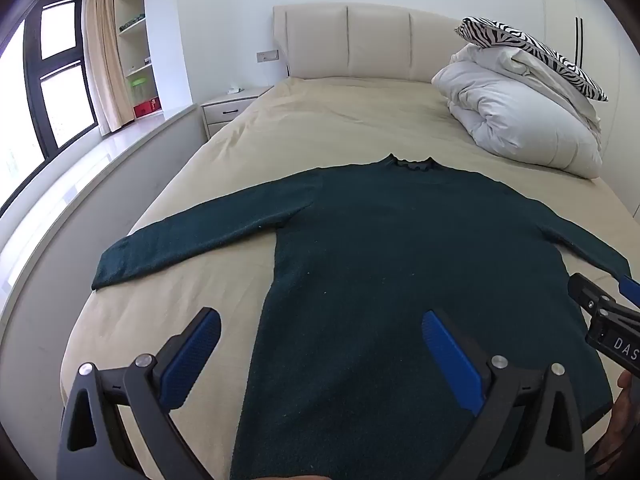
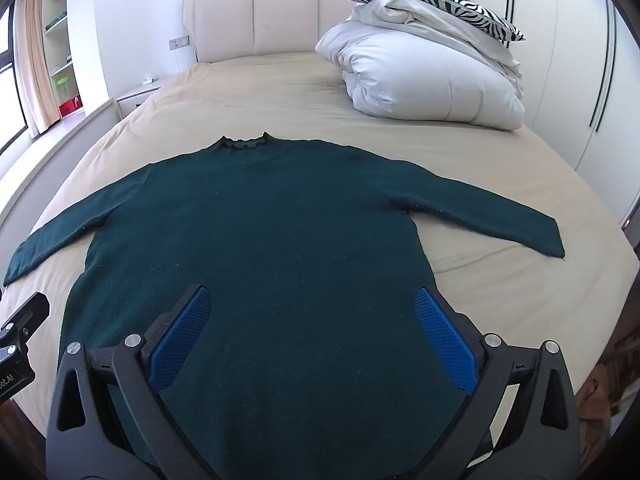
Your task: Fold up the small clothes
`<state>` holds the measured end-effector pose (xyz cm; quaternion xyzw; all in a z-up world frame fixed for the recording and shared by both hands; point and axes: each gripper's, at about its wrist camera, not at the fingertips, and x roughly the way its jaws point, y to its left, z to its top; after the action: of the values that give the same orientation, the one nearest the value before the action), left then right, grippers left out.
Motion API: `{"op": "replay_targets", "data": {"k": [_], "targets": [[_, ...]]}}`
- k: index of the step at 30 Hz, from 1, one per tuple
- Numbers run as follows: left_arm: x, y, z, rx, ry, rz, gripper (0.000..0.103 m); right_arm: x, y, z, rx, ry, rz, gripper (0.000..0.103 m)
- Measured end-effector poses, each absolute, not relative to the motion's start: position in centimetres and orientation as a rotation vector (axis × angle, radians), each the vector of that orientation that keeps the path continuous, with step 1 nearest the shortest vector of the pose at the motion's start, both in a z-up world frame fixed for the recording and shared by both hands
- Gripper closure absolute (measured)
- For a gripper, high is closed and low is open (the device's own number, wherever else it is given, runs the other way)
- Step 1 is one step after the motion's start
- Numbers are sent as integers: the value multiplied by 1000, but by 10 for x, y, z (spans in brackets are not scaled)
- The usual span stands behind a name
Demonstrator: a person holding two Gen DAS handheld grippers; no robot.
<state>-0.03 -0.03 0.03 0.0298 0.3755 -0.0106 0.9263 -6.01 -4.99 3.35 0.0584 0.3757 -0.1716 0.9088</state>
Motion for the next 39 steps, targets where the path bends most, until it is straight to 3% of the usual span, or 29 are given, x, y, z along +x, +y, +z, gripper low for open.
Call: {"op": "replay_targets", "data": {"k": [39], "targets": [[1,0,0,47,771,-27,0,-62,-40,32,99,776,-343,0]]}}
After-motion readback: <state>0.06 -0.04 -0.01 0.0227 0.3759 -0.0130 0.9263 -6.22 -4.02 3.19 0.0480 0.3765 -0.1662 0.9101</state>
